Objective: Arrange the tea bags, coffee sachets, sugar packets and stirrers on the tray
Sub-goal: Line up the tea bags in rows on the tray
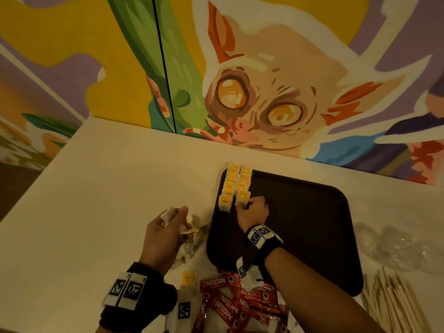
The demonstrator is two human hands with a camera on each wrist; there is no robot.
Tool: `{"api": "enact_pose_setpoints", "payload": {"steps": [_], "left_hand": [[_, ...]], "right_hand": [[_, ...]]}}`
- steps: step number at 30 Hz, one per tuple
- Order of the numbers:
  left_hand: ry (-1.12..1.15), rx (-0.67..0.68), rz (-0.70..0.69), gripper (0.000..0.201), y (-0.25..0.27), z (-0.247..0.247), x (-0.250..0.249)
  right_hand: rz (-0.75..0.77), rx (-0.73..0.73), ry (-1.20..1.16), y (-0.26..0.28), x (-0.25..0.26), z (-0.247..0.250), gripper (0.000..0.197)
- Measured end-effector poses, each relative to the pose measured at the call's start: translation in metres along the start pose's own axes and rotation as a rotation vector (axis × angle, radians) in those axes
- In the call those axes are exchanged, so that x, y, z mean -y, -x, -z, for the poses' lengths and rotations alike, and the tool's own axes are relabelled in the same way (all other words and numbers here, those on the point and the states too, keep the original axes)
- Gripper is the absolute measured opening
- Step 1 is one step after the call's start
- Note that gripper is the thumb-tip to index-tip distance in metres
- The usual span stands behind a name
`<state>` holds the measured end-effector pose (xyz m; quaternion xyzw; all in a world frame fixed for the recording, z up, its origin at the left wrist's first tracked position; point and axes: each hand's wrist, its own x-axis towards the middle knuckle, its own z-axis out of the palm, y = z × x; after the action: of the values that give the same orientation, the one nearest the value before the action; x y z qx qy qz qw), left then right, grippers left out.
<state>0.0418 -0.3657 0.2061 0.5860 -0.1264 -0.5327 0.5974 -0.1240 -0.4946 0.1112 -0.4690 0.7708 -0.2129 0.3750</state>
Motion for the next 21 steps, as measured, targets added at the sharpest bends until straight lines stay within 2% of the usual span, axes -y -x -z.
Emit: {"api": "enact_pose_setpoints", "payload": {"steps": [3,9,17,21], "left_hand": [[-0.003,0.001,0.005,0.014,0.001,-0.002,0.001],[0.018,-0.004,0.018,0.013,0.001,-0.003,0.000],[0.065,0.034,0.031,0.014,-0.001,-0.005,-0.002],[0.094,0.066,0.025,0.009,-0.001,-0.010,-0.002]], "right_hand": [[-0.031,0.000,0.004,-0.006,-0.001,0.001,0.042],[-0.001,0.026,0.063,-0.015,0.001,-0.005,0.028],[0.030,0.057,0.092,-0.016,0.006,-0.001,0.030],[0.092,0.063,-0.021,0.004,0.009,0.012,0.029]]}}
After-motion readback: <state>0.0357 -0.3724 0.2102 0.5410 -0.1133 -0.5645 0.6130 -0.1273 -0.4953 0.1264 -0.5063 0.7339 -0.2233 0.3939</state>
